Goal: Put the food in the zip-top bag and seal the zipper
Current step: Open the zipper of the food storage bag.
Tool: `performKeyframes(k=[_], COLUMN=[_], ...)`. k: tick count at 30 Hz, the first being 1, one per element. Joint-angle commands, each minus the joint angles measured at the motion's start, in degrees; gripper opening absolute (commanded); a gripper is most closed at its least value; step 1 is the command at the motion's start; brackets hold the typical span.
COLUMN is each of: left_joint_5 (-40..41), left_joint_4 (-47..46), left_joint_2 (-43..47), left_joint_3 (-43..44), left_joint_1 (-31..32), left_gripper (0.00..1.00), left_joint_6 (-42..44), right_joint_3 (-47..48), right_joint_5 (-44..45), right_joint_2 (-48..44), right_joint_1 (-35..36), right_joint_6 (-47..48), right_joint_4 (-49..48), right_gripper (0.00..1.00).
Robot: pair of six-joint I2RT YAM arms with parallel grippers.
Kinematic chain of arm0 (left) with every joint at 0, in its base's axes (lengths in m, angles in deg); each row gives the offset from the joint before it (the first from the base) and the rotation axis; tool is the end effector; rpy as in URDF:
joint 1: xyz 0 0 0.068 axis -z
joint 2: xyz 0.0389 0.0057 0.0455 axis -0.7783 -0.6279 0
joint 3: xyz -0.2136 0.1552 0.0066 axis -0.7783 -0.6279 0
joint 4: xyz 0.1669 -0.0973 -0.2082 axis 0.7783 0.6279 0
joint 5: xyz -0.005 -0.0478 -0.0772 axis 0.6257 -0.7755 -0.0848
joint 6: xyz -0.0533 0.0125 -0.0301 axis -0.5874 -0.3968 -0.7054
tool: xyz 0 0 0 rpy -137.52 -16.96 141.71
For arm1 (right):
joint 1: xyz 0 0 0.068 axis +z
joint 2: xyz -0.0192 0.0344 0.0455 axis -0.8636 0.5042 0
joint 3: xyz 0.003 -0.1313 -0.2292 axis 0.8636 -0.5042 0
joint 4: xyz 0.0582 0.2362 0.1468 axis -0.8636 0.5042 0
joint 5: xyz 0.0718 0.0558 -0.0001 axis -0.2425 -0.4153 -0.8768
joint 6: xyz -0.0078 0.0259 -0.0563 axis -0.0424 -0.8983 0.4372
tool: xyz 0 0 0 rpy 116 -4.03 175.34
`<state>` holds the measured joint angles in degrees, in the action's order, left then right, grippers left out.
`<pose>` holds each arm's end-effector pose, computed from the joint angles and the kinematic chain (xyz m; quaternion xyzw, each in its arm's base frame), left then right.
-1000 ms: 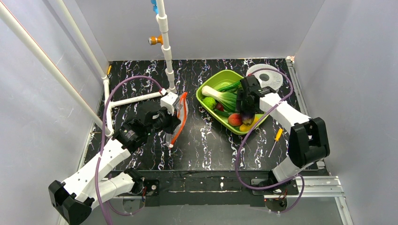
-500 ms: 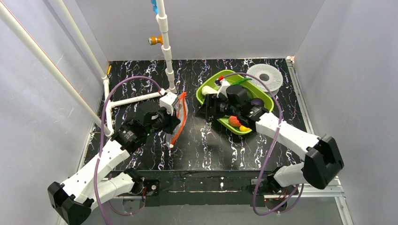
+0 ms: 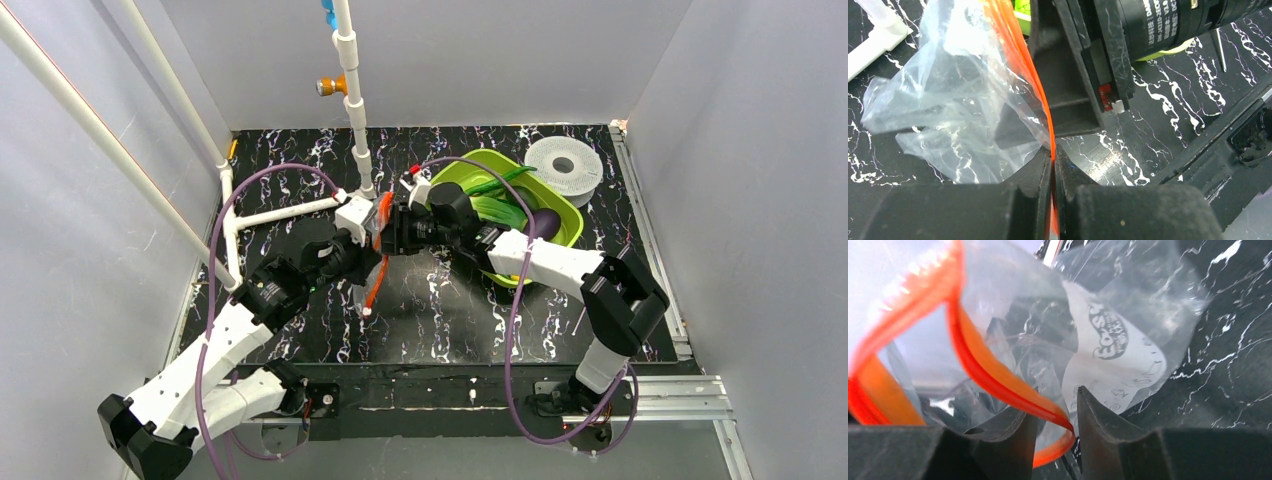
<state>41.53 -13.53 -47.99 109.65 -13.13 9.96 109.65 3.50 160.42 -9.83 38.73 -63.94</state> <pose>0.1856 -0.1485 0.3265 0.2314 0.7839 -0.2447 0.5216 0.2600 0.3353 0.2473 -0.1584 0.7747 0.5310 0.3045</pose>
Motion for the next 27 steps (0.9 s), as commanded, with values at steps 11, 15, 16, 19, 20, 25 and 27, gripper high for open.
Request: performKeyframes(k=[11,15,16,19,20,25,27], left_joint_5=[46.25,41.46,41.51,42.20,42.41,31.83,23.31], left_joint_4=[12.07,8.89,8.93,10.06,10.38,8.03,6.61], left_joint_2=[-1.96,0.39,0.12,-1.49,-1.71,-2.18,-2.80], left_joint_3=[5.97,3.79,3.84,4.81,5.05,4.05,3.83], left_joint_1=[0.02,-0.06,-0.04,-0.05,-0.08,-0.04,-0.05], left_gripper=[0.00,0.00,0.00,0.00,0.00,0.00,0.00], left_joint_6=[-5.23,-3.40,-3.10,-2.76,-2.71,-0.81,-0.04], right_joint_3=[21.46,5.52,5.25,5.29,5.01,7.08,9.68], right_joint_5=[57.58,40.68,39.00,29.88,28.00,21.21,19.38], right_joint_2=[7.24,-0.18,-0.18,0.75,0.73,0.72,0.76], right_joint_1=[8.89,5.34,4.41,1.96,2.00,2.97,3.28], right_joint_6=[-7.76,-0.56,-0.35,1.12,1.56,3.15,3.81], right_joint_4=[44.17,22.13,22.36,22.04,21.39,21.00,23.02], right_gripper=[0.01,0.01,0.01,0.01,0.01,0.12,0.23])
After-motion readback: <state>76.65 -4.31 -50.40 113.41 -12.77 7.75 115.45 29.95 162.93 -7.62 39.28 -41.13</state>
